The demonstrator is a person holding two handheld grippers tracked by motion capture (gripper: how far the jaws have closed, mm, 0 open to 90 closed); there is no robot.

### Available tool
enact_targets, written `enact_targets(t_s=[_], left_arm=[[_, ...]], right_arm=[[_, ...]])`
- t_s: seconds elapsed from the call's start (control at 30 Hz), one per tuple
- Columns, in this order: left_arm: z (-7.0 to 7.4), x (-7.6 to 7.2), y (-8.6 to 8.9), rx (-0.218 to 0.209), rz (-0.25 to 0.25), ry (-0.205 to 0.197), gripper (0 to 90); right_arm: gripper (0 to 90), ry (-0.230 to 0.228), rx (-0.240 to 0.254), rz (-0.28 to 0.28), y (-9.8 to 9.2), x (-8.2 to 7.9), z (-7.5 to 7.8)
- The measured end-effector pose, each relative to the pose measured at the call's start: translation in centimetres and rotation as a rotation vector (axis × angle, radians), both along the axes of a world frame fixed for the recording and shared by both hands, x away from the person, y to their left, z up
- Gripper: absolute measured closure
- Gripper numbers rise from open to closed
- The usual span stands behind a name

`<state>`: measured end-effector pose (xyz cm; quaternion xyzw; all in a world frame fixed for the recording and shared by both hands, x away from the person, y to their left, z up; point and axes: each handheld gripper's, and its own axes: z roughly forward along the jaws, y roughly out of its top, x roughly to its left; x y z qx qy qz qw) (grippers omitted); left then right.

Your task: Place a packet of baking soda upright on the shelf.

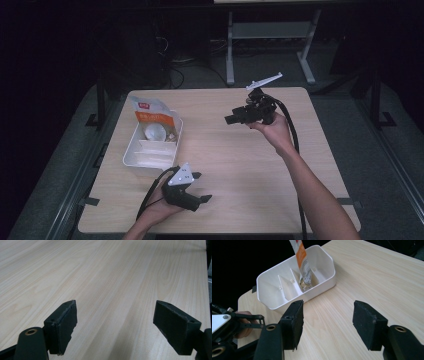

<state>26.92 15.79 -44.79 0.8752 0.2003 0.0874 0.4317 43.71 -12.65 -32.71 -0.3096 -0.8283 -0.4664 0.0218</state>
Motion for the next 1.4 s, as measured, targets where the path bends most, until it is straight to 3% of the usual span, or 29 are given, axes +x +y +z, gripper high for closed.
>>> enact_targets(t_s=[0.8,1.4], left_arm=[[0.0,0.2,0.1,-0.008,0.010,0.005,18.7],[0.0,0.3,0.1,-0.002,0.015,0.002,18.4]], right_arm=[[38.2,0.012,-0.004,-0.065,-5.7,-2.9,-1.0],[36.4,0.037,-0.002,-0.115,-9.5,-5.6,-3.2]])
